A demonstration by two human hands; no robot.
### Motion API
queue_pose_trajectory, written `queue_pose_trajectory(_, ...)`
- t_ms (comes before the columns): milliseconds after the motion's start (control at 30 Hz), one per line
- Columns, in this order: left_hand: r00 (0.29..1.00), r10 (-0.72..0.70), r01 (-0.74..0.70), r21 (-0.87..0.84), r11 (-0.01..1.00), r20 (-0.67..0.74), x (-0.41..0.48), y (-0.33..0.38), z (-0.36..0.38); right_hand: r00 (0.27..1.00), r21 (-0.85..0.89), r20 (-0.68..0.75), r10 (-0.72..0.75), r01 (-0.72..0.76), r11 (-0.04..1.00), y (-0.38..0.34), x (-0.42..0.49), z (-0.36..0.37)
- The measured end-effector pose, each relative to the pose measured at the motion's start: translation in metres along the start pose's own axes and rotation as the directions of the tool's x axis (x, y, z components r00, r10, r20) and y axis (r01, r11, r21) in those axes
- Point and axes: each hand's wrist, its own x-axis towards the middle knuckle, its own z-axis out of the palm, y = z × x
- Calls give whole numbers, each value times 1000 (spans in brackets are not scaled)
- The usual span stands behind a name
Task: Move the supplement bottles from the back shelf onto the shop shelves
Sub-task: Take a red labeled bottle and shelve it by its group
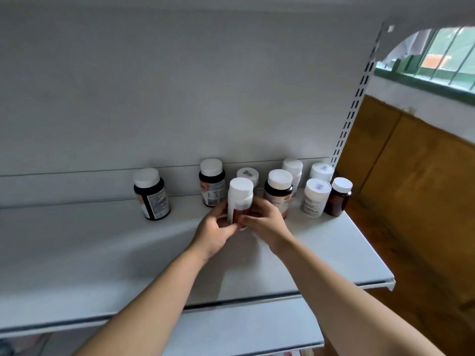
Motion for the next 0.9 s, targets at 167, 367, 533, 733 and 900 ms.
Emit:
queue_pose_trajectory(167,990,91,-96,-41,995,-107,-23,6,2,994,20,-50,-99,100,995,-20,-27,9)
queue_pose_trajectory(367,990,139,-133,-273,953,3,-56,33,-14,993,283,69,-99,76,956,-36,-57,9)
queue_pose_trajectory(533,992,124,-105,-410,906,20,-64,35,-26,979,351,176,-99,31,936,-39,-64,12)
queue_pose_trajectory(733,996,90,-79,-377,923,11,-69,37,-24,992,299,55,-110,88,950,-43,-65,18)
queue_pose_trajectory(900,994,99,-106,-340,934,-37,-68,41,-24,987,308,72,-141,113,945,-44,-68,18)
